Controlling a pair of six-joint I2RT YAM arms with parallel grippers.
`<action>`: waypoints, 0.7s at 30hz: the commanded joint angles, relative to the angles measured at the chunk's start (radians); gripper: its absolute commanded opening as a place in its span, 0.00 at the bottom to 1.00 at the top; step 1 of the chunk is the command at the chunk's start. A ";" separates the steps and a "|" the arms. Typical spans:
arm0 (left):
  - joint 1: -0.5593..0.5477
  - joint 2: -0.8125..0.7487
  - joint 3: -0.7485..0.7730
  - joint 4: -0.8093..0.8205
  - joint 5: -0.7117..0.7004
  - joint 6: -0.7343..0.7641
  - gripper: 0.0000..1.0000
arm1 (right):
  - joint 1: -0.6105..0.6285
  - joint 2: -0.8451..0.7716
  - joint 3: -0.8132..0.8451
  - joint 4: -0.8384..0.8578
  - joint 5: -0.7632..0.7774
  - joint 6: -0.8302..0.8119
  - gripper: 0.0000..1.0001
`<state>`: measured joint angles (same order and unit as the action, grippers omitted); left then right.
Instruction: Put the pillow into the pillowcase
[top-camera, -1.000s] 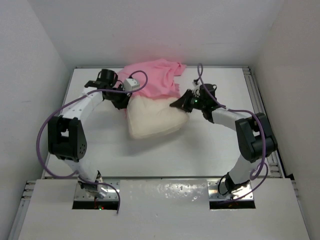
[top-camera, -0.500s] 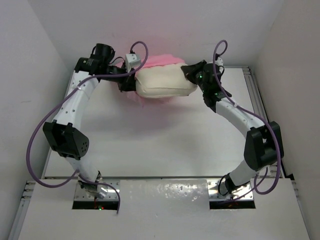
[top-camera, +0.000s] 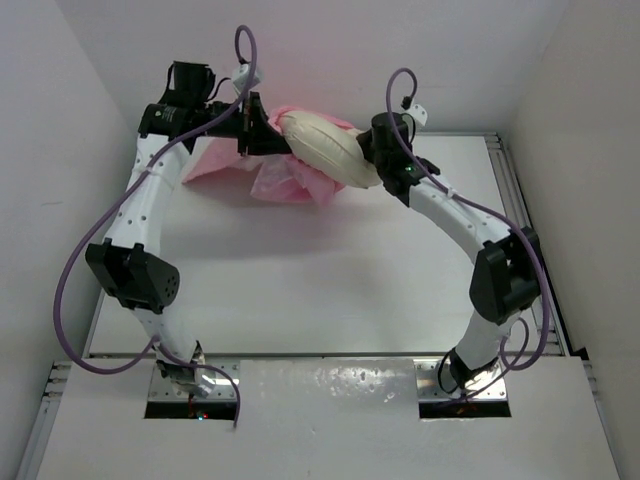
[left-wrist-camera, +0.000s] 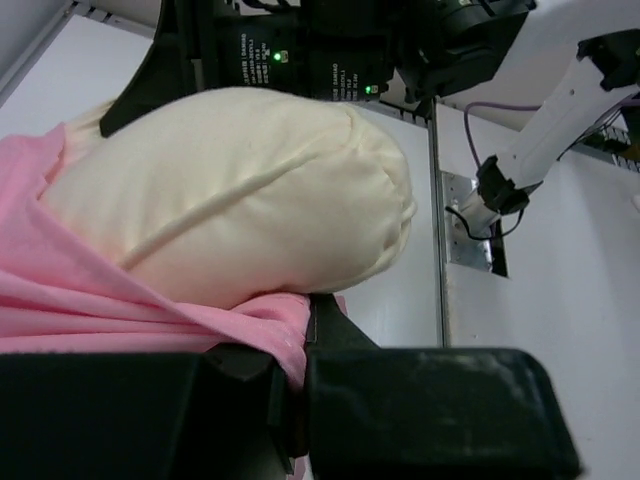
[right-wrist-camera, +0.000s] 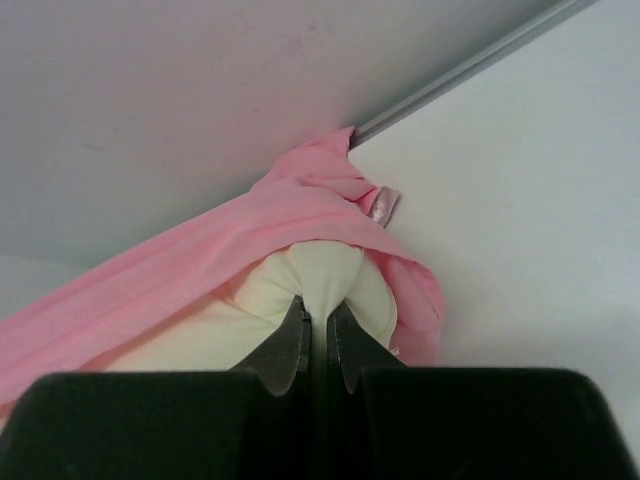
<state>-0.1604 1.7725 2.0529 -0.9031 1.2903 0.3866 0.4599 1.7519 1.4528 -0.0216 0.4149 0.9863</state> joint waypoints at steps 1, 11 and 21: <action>0.004 -0.068 -0.102 0.220 0.095 -0.153 0.00 | 0.062 0.014 0.118 0.042 0.165 -0.095 0.00; 0.012 -0.084 -0.362 -0.390 -0.469 0.608 0.00 | 0.100 -0.035 -0.031 0.141 0.144 -0.231 0.00; -0.002 -0.249 -0.502 -0.325 -0.766 0.698 0.80 | 0.120 0.035 -0.166 0.218 -0.211 -0.264 0.00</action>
<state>-0.1532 1.6283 1.4906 -1.2942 0.5797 1.0420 0.5797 1.7927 1.2884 0.0360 0.3473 0.7464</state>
